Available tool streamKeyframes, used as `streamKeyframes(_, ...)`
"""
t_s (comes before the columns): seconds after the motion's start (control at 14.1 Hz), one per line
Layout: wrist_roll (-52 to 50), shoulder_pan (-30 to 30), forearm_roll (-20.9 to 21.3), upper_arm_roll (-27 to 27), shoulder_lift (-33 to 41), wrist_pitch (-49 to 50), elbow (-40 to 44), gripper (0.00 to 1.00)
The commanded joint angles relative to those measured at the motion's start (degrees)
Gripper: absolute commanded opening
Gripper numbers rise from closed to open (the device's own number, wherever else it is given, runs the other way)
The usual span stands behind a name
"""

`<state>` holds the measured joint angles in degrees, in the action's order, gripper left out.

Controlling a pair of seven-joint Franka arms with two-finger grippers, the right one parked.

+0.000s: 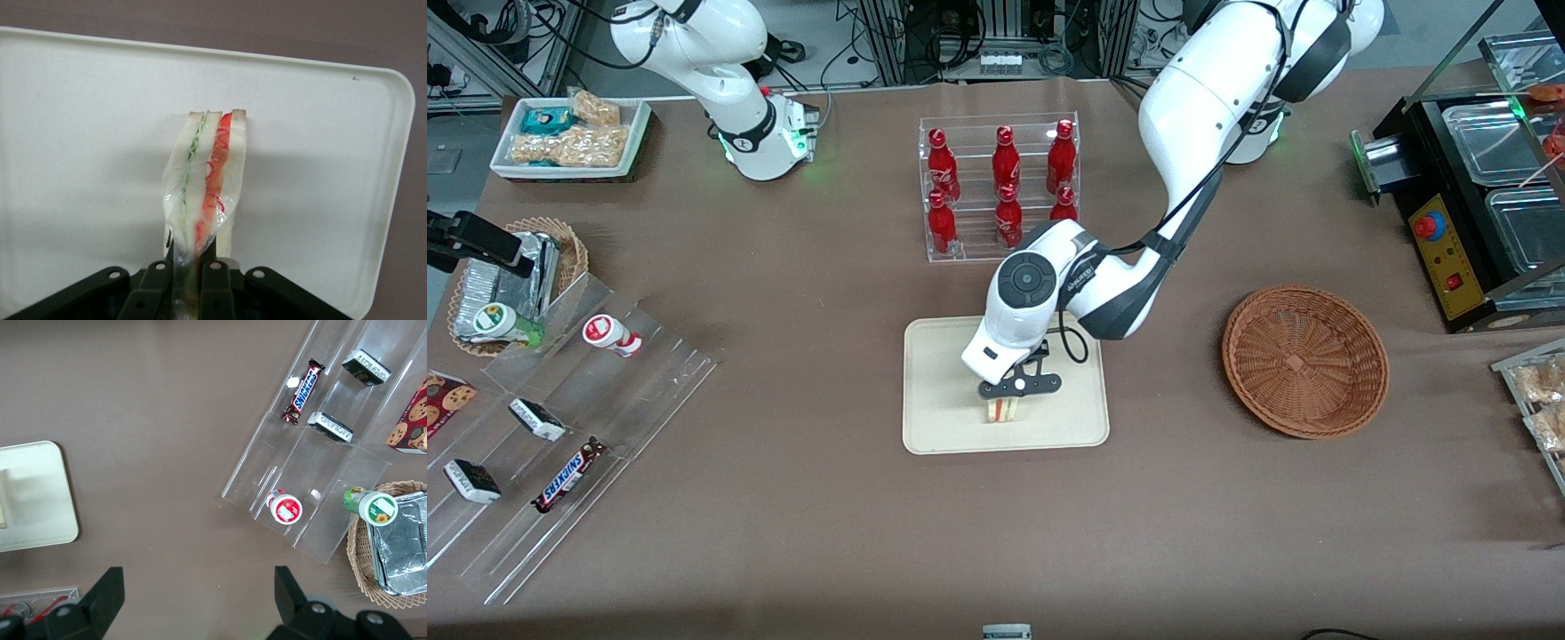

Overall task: Place sandwich from basket to tray
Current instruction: 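Lower the sandwich onto the tray and open the left gripper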

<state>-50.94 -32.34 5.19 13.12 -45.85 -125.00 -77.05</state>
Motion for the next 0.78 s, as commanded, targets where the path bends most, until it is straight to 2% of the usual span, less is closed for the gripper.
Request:
streamKeyframes(0.0, -0.56, -0.44, 1.05, -0.29, -1.35, 0.20, 1.11, 0.12)
streamKeyframes(0.07, -0.74, -0.53, 0.96, -0.29, -1.35, 0.20, 1.11, 0.21)
streamKeyframes(0.14, -1.35, -0.53, 0.88, -0.29, -1.26, 0.28, 1.03, 0.47)
streamKeyframes(0.21, -3.36, -0.53, 0.96, -0.29, -1.00, 0.37, 1.03, 0.99)
streamKeyframes(0.57, -4.17, 0.26, -0.09, -0.29, 5.58, 6.68, 1.20, 1.00)
streamKeyframes(0.71, -2.95, 0.87, -4.03, -0.81, 9.09, 9.67, 1.29, 1.00)
